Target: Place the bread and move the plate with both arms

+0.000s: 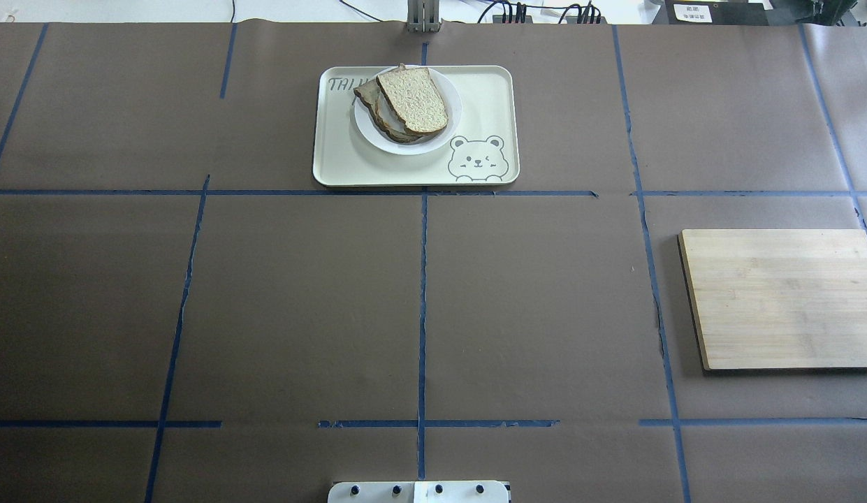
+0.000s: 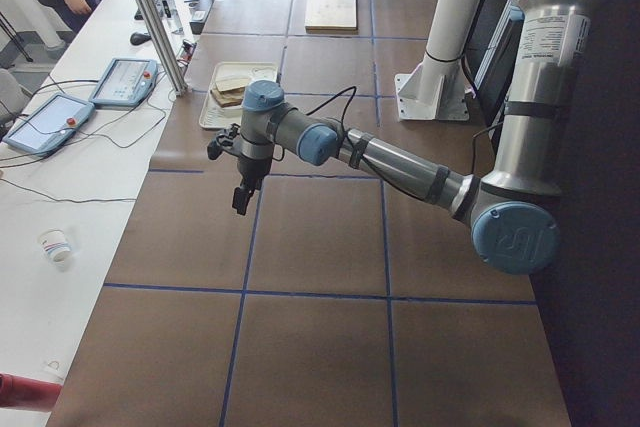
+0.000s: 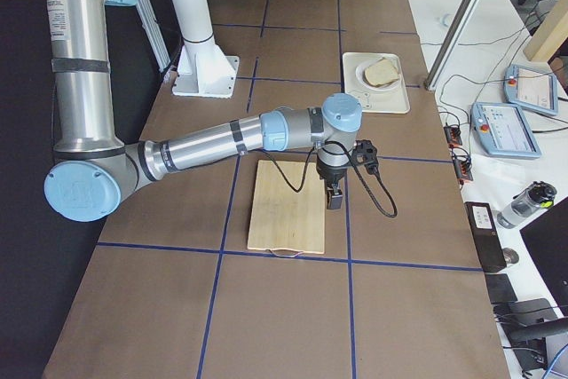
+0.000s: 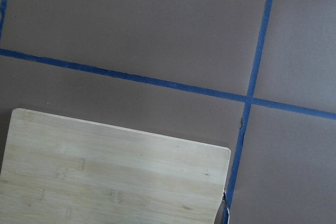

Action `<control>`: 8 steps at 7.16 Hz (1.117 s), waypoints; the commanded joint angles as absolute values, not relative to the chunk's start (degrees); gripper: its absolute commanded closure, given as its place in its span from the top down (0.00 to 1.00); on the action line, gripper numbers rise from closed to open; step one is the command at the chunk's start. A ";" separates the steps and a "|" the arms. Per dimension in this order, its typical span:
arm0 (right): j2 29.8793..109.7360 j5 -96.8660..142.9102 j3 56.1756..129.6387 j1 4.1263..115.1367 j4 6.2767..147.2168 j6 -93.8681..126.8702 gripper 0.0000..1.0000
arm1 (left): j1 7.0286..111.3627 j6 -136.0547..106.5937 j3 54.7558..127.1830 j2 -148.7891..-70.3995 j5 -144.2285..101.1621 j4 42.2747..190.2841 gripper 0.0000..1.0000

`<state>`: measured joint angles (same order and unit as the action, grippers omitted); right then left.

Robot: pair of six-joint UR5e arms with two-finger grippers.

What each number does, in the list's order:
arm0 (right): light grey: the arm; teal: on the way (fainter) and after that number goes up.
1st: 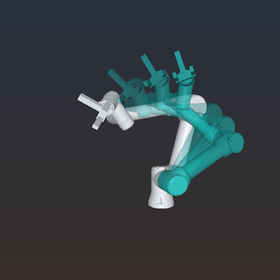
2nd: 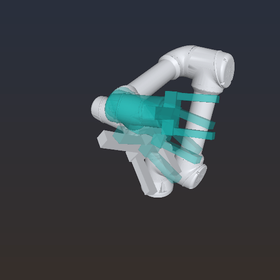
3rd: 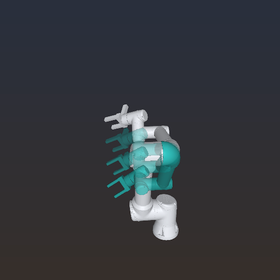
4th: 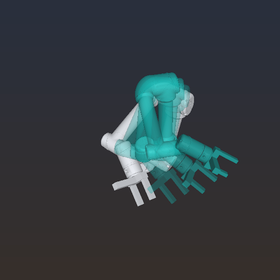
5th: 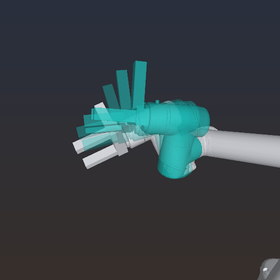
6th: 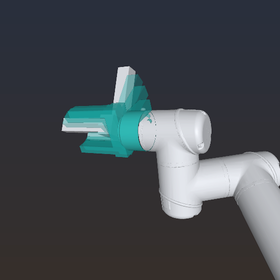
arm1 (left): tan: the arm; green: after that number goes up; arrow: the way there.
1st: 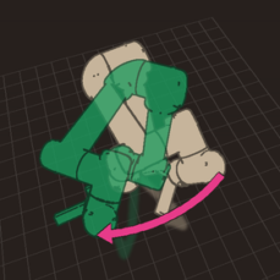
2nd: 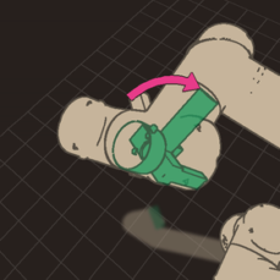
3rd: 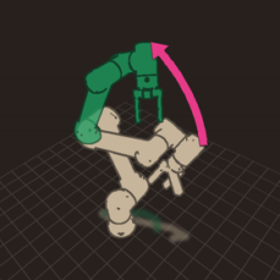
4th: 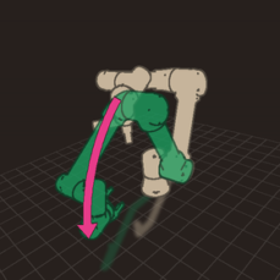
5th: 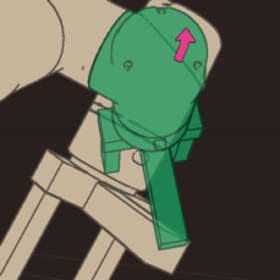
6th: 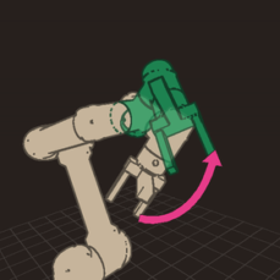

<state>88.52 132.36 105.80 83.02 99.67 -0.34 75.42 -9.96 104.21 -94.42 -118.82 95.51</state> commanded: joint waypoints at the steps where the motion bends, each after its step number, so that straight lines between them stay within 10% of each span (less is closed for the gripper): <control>1: 88.77 132.62 105.38 84.01 99.75 -0.35 1.00 | 82.84 3.26 97.69 -91.24 -125.88 95.54 1.00; 3: 89.47 132.89 105.21 85.16 99.76 -0.18 1.00 | 89.81 19.11 85.47 -90.44 -134.20 95.89 1.00; 8: 90.44 135.97 96.71 92.09 99.76 -8.65 1.00 | 90.26 10.92 88.23 -88.59 -134.12 95.27 1.00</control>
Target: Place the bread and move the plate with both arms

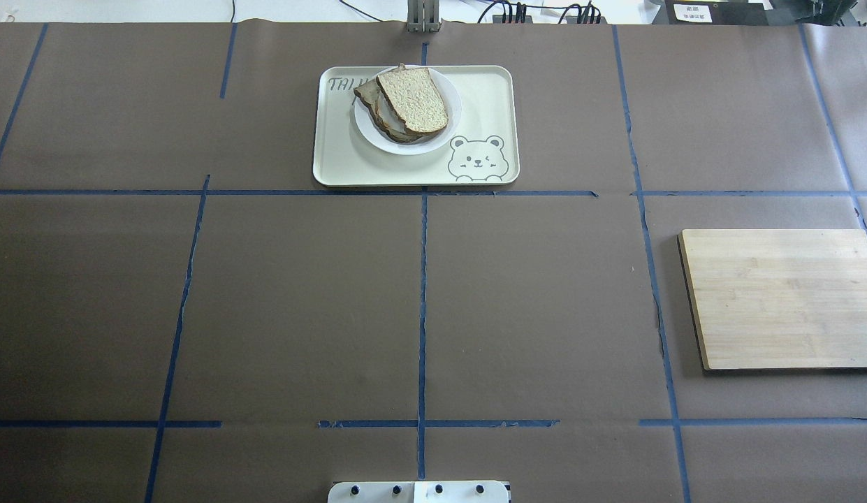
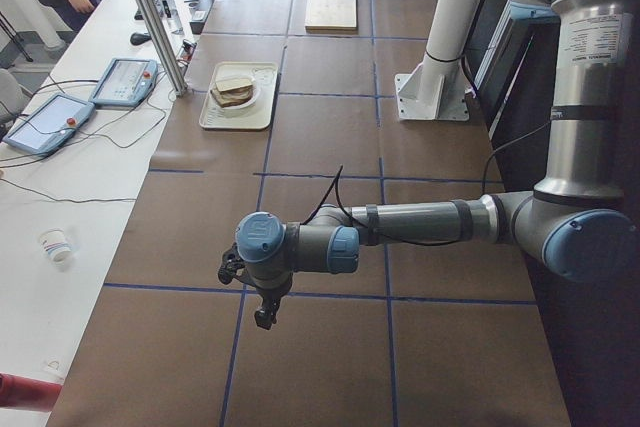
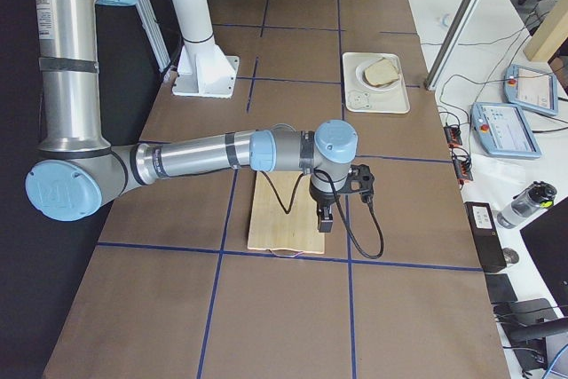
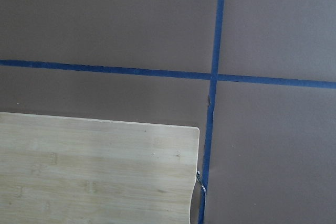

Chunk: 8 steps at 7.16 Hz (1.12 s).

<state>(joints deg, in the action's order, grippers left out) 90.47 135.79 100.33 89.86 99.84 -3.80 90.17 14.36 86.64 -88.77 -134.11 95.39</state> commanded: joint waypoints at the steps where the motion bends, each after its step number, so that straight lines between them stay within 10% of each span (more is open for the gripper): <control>1: 90.79 135.62 93.20 93.76 99.76 -12.79 1.00 | 90.26 10.72 88.50 -88.59 -134.12 94.58 1.00; 8: 95.98 135.44 91.41 95.19 86.40 -1.85 1.00 | 90.26 10.72 88.59 -86.92 -134.21 94.49 1.00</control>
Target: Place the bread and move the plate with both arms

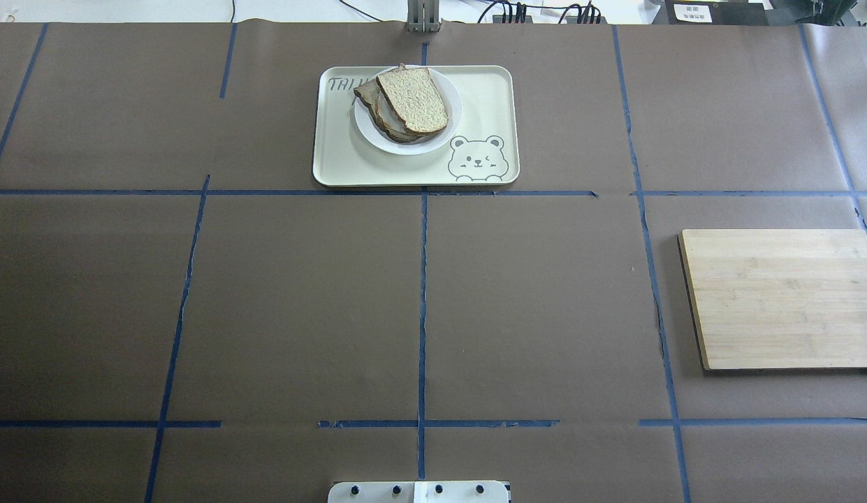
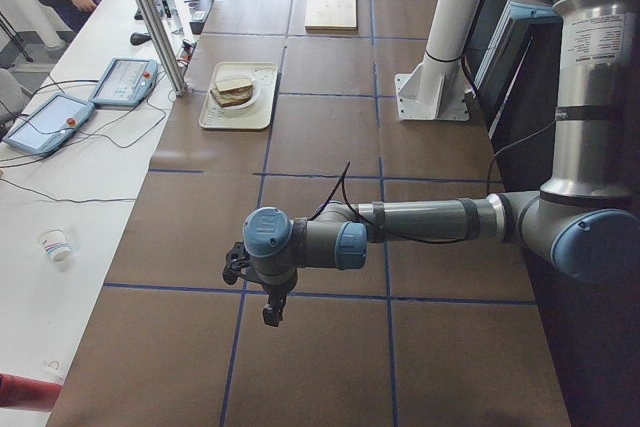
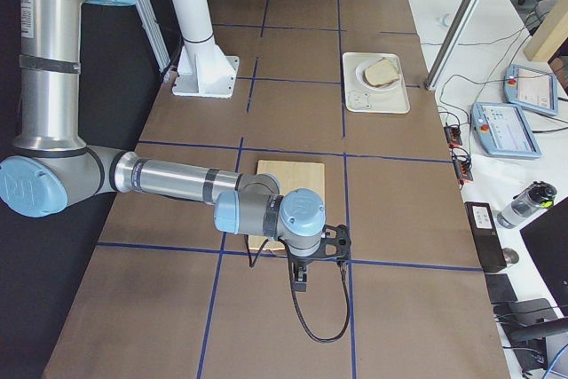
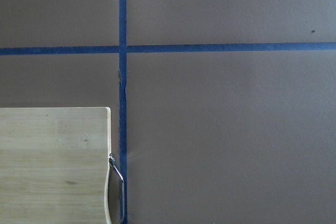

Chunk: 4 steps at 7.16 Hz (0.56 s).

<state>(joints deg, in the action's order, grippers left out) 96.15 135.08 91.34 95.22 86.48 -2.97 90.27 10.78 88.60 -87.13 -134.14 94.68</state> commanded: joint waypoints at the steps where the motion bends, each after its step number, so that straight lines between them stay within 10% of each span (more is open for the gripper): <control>1: 95.89 135.96 91.32 95.10 86.66 -1.85 1.00 | 90.26 10.81 88.68 -87.01 -134.30 93.18 1.00; 4: 95.71 137.64 91.67 94.40 89.38 -1.85 1.00 | 90.26 10.72 88.86 -86.75 -134.30 91.68 1.00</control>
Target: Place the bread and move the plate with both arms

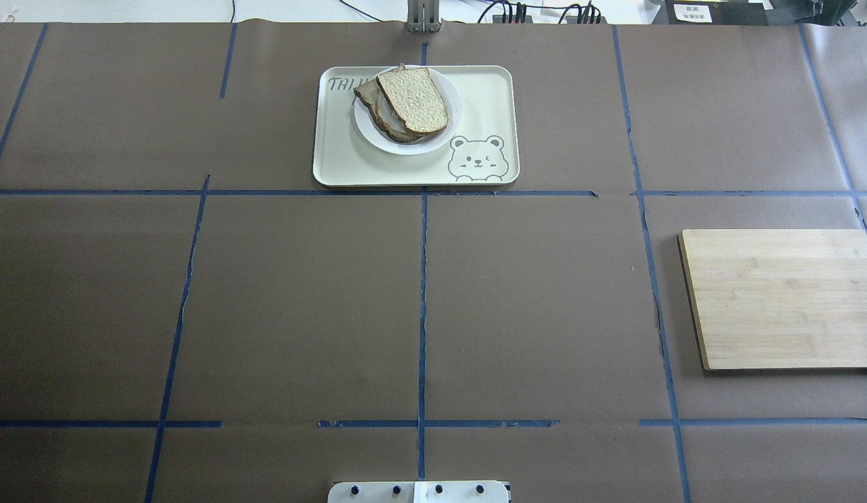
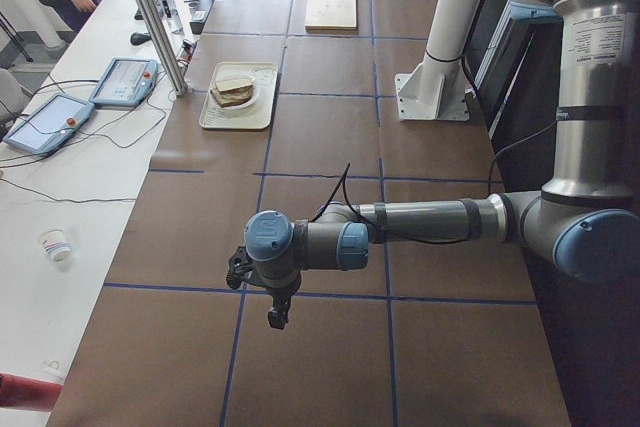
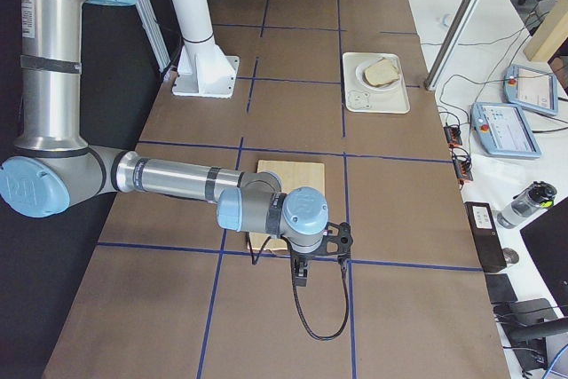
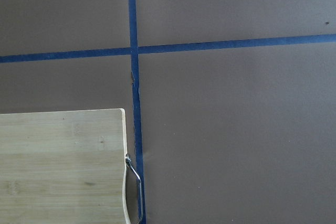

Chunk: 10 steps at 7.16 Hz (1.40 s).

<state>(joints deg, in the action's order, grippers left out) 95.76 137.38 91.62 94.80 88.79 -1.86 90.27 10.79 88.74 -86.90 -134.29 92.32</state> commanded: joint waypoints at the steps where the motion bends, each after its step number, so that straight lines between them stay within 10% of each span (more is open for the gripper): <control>1: 95.63 137.20 91.67 93.79 89.82 -1.85 1.00 | 90.35 10.81 90.60 -86.66 -134.30 89.84 1.00; 10: 95.45 137.11 91.67 93.78 89.91 -1.93 1.00 | 90.53 11.25 93.16 -86.57 -134.30 85.78 1.00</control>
